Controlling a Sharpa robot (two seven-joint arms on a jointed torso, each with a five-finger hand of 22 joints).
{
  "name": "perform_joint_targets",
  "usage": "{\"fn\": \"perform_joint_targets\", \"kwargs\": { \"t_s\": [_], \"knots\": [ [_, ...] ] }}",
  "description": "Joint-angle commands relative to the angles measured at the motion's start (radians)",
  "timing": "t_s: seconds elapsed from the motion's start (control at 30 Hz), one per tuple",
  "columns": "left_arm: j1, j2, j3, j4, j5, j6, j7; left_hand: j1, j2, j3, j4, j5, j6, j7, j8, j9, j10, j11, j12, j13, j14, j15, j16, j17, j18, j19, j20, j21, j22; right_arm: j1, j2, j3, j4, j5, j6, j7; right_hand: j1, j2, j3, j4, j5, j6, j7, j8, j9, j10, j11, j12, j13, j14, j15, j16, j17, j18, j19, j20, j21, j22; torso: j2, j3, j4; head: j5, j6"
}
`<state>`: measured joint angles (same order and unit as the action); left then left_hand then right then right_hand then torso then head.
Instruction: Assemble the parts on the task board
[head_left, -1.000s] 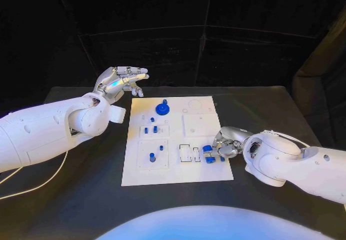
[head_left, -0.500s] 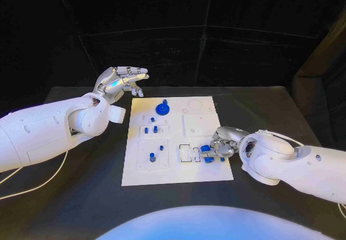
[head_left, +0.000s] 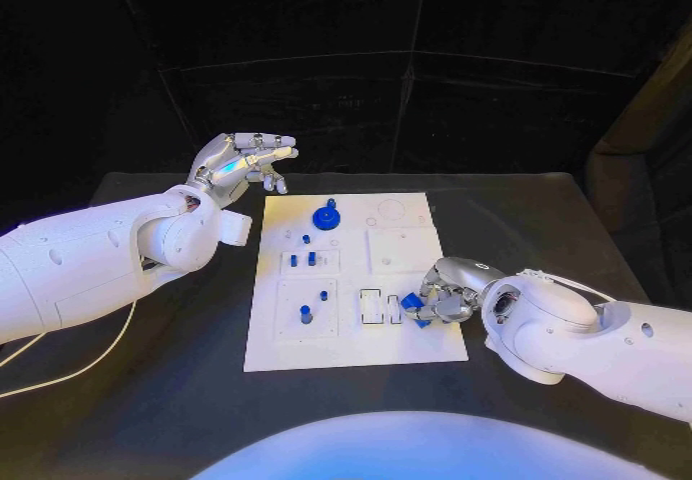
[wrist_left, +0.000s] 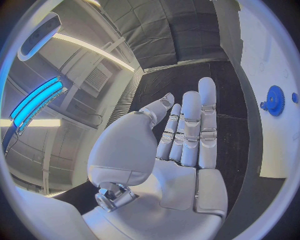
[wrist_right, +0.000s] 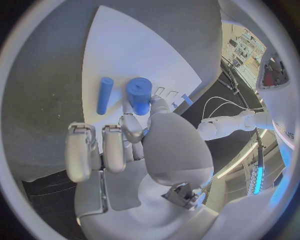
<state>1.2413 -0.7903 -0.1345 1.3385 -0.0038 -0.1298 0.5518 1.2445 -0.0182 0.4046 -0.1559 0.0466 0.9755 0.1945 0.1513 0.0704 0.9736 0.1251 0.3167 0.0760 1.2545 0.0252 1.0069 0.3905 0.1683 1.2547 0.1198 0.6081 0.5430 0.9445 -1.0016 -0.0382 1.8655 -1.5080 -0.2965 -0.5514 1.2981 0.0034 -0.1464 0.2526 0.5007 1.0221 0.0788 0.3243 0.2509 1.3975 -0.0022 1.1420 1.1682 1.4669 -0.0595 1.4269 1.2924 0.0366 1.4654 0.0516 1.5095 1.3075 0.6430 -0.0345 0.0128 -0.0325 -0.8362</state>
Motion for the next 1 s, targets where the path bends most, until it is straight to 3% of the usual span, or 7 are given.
{"fn": "perform_joint_targets", "kwargs": {
  "t_s": [0.03, 0.1, 0.43, 0.87, 1.0],
  "knots": [
    [0.002, 0.001, 0.001, 0.0, 0.002, 0.013, 0.004, 0.005, 0.005, -0.002, -0.003, 0.006, -0.006, 0.003, 0.006, -0.001, -0.007, -0.002, 0.006, -0.001, -0.005, 0.001, -0.002, -0.001, 0.013, -0.008, 0.001, -0.006, -0.001, 0.0, -0.01, 0.0, 0.028, 0.03, -0.104, 0.009, 0.005, 0.005, -0.003, 0.003, 0.017, 0.01, -0.004, 0.008, 0.017, 0.009, -0.002, 0.006, 0.004, 0.056, -0.009, 0.007, 0.003, -0.012, 0.04, -0.006, 0.005, 0.176, -0.001, -0.0012, 0.0006, 0.0, 0.0],
    [0.002, 0.002, 0.001, 0.0, 0.002, 0.015, 0.003, 0.005, 0.005, -0.002, -0.003, 0.006, -0.006, 0.003, 0.006, -0.001, -0.007, -0.002, 0.006, -0.001, -0.005, 0.001, -0.002, -0.001, 0.013, -0.008, 0.001, -0.006, -0.001, 0.0, -0.013, 0.0, 0.041, 0.044, -0.131, 0.015, -0.007, 0.002, -0.013, 0.019, 0.052, 0.015, -0.007, 0.008, 0.023, 0.014, -0.004, 0.006, 0.01, 0.057, -0.011, 0.01, 0.008, -0.013, 0.042, -0.008, 0.007, 0.179, 0.0, -0.0018, 0.0023, 0.001, 0.002],
    [0.002, 0.001, 0.0, 0.002, 0.002, 0.027, 0.001, 0.007, 0.008, -0.001, -0.004, 0.006, -0.008, 0.003, 0.008, -0.001, -0.01, -0.002, 0.01, -0.002, -0.006, 0.001, -0.001, -0.002, 0.014, -0.008, 0.001, -0.006, -0.002, 0.001, 0.001, 0.001, 0.061, 0.08, -0.171, 0.013, -0.02, 0.002, -0.022, 0.033, 0.065, 0.021, -0.009, 0.009, 0.029, 0.016, -0.006, 0.002, 0.012, 0.057, -0.013, 0.011, 0.012, -0.013, 0.043, -0.01, 0.008, 0.18, 0.001, -0.0014, 0.0013, 0.012, 0.0],
    [0.002, 0.004, 0.0, 0.003, 0.002, 0.03, 0.001, 0.007, 0.008, -0.001, -0.004, 0.006, -0.008, 0.003, 0.008, -0.001, -0.01, -0.002, 0.01, -0.002, -0.006, 0.001, -0.001, -0.002, 0.014, -0.008, 0.001, -0.006, -0.002, 0.001, 0.077, 0.001, 0.029, 0.107, -0.124, -0.012, -0.07, 0.021, -0.042, 0.039, 0.055, 0.038, -0.015, 0.01, 0.041, 0.022, -0.01, -0.004, 0.018, 0.057, -0.016, 0.013, 0.015, -0.013, 0.043, -0.012, 0.008, 0.181, 0.002, -0.0008, 0.0029, 0.017, -0.001],
    [0.002, 0.005, 0.0, 0.004, 0.002, 0.03, 0.0, 0.007, 0.008, -0.001, -0.004, 0.006, -0.008, 0.003, 0.008, -0.001, -0.01, -0.002, 0.01, -0.002, -0.006, 0.001, -0.001, -0.002, 0.014, -0.008, 0.001, -0.006, -0.002, 0.002, 0.096, 0.001, 0.013, 0.121, -0.087, -0.03, -0.092, 0.031, -0.051, 0.039, 0.041, 0.054, -0.021, 0.015, 0.049, 0.024, -0.015, -0.011, 0.018, 0.058, -0.019, 0.016, 0.022, -0.013, 0.044, -0.015, 0.008, 0.182, 0.002, -0.0032, 0.0038, 0.019, 0.001]
  ]
}}
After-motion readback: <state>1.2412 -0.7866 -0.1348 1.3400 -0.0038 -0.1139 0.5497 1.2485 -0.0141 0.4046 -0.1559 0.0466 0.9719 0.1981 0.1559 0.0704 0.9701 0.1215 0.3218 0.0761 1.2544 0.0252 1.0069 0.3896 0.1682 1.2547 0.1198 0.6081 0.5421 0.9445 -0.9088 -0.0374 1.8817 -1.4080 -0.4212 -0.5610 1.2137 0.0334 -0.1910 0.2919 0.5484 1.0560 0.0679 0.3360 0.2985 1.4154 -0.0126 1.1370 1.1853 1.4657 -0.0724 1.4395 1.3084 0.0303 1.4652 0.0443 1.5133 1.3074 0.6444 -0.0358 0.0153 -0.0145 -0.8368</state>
